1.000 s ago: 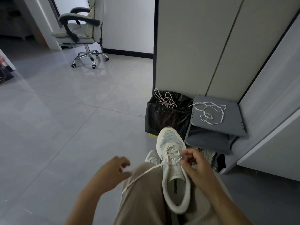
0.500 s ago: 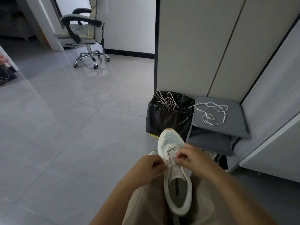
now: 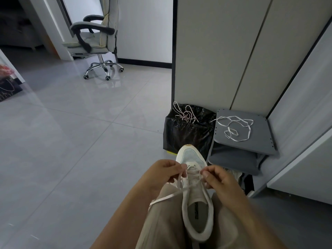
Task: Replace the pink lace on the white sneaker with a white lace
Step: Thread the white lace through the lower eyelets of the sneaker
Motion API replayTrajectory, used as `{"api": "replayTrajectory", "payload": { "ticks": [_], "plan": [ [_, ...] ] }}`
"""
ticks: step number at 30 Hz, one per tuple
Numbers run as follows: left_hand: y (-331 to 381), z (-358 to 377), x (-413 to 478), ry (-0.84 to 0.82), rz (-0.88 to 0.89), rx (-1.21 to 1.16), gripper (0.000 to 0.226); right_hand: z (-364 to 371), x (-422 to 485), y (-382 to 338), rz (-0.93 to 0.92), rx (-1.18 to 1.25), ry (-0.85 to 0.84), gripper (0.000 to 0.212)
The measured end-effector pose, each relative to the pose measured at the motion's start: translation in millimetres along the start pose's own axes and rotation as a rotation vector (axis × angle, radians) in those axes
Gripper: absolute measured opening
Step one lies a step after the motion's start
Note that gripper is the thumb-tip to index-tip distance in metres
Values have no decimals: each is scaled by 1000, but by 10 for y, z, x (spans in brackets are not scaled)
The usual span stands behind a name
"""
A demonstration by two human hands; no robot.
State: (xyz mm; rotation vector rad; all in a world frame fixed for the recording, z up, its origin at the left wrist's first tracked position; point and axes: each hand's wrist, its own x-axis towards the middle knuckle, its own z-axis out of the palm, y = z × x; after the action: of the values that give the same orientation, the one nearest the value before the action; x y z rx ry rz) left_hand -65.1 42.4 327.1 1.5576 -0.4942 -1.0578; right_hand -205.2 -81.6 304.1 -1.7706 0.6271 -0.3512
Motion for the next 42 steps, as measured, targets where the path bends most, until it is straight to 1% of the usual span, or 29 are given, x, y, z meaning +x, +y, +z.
{"api": "replayTrajectory", "payload": {
  "ticks": [1, 3, 4, 6, 7, 9, 11, 12, 14, 16, 18, 19, 21, 22, 23, 24, 26, 27, 29, 31, 32, 33, 35, 36, 38, 40, 42],
  "plan": [
    [31, 20, -20, -6, -18, -94, 19, 30, -49, -59, -5, 6, -23, 12],
    [96, 96, -66, -73, -49, -302, 8, 110, -129, -172, 2, 11, -90, 7],
    [135, 135, -84, -96, -38, -375, 4, 149, -145, -209, 17, 13, -118, 9],
    [198, 175, -93, -66, -1, -453, 8, 222, -138, -260, 51, 79, -144, 18],
    [216, 176, -89, -27, 9, -483, 11, 239, -133, -292, 72, 153, -144, 18],
    [242, 144, -76, 57, 19, -554, 15, 204, -117, -346, 120, 253, -166, 9],
    [212, 35, -21, 167, 21, -646, 19, 73, -113, -391, 135, 203, -242, 5],
    [162, -42, 25, 237, 20, -687, 19, -18, -108, -391, 146, 156, -288, 6],
    [1, -213, 110, 375, -1, -750, 19, -210, -110, -414, 165, 55, -348, 17],
    [-198, -338, 162, 453, -38, -766, 21, -402, -96, -425, 184, 20, -297, 15],
    [-365, -364, 182, 479, -44, -669, 26, -538, -74, -445, 193, 12, -208, 11],
    [-406, -344, 174, 507, -40, -539, 24, -568, -64, -450, 190, 13, -172, 12],
    [-390, -272, 121, 639, 22, -75, 17, -533, -31, -467, 162, -11, -138, 13],
    [-328, -211, 77, 662, 117, 126, 18, -471, -18, -481, 137, -41, -140, 12],
    [-244, -133, 31, 600, 239, 249, 22, -392, -4, -502, 108, -72, -151, 11],
    [-158, -38, -11, 453, 334, 301, 26, -305, 14, -514, 75, -94, -165, 11],
    [-33, 168, -85, 128, 392, 422, 29, -160, 54, -550, 4, -94, -202, 10],
    [-9, 233, -109, 64, 398, 496, 25, -123, 71, -564, -20, -93, -210, 10],
    [15, 198, -119, 136, 397, 524, 15, -129, 90, -560, -30, -117, -210, 9],
    [-12, 29, -122, 233, 368, 505, 23, -185, 84, -519, -14, -146, -214, 7],
    [-33, -50, -128, 245, 340, 527, 25, -204, 83, -486, -8, -161, -213, 6],
    [-44, -107, -140, 244, 317, 568, 22, -208, 81, -456, -5, -174, -205, 5],
    [-55, -120, -143, 200, 263, 664, 8, -159, 98, -402, -15, -208, -181, 3],
    [-45, -78, -140, 175, 240, 694, 13, -106, 117, -382, -36, -243, -167, 2],
    [-23, 38, -115, 107, 226, 672, 33, 23, 156, -346, -91, -342, -126, 3],
    [33, 125, -89, 64, 268, 636, 32, 109, 180, -339, -116, -428, -75, 5],
    [87, 129, -86, 63, 288, 718, 27, 125, 200, -338, -84, -409, -48, 9]
  ]
}}
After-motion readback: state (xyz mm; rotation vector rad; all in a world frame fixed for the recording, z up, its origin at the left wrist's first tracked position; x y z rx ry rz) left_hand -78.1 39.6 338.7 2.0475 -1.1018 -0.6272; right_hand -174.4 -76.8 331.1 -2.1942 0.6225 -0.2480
